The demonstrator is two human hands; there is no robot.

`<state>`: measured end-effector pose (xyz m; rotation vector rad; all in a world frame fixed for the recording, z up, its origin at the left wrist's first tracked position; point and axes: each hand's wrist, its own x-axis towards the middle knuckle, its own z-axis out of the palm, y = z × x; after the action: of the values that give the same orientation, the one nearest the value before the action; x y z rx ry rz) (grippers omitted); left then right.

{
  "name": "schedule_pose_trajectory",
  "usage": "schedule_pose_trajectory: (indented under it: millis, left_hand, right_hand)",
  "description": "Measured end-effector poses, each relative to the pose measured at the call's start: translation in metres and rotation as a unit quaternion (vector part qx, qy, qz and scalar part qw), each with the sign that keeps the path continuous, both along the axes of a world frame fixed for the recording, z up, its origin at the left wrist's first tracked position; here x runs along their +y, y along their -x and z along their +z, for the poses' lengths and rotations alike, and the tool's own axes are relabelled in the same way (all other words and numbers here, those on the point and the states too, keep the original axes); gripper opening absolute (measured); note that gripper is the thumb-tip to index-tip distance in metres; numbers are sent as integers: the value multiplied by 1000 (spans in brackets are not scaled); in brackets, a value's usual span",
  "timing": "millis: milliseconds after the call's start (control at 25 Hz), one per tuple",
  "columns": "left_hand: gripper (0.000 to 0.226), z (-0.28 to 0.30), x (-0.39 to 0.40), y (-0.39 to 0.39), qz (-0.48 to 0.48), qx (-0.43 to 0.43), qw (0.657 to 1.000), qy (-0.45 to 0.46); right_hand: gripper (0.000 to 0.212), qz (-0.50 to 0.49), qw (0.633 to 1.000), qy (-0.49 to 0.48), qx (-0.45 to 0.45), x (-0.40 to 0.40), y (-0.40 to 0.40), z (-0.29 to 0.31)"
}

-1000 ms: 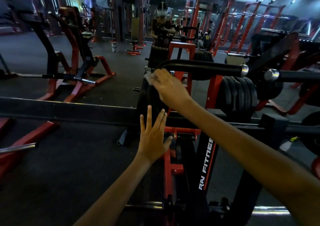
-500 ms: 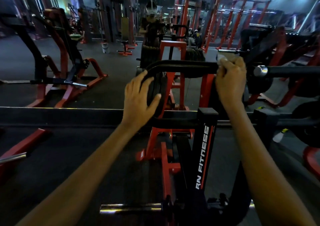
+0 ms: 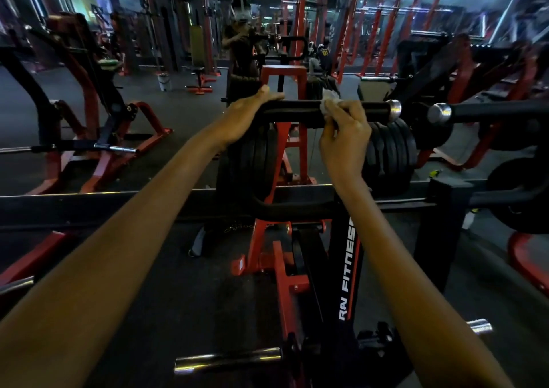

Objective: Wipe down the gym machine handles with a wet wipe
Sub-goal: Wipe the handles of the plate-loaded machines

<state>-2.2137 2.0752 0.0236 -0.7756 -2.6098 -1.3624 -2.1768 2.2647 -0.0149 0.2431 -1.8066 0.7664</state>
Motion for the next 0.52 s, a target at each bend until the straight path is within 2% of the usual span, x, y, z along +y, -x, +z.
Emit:
schedule_pose_trajectory:
  millis: [160,400,520]
  left_hand:
    - [73,8,-10,5,-85,-103,989,-61]
    - [93,10,-12,4,-79,-120,984,-110]
    - [92,13,-11,-4,-71,-129,980,-132]
  right_hand:
    - [21,42,998,32,17,-24,5,-6]
    - [20,130,991,-24,6,-83,1,-23]
    - [22,157,987,-42,12,-98,-3,-33]
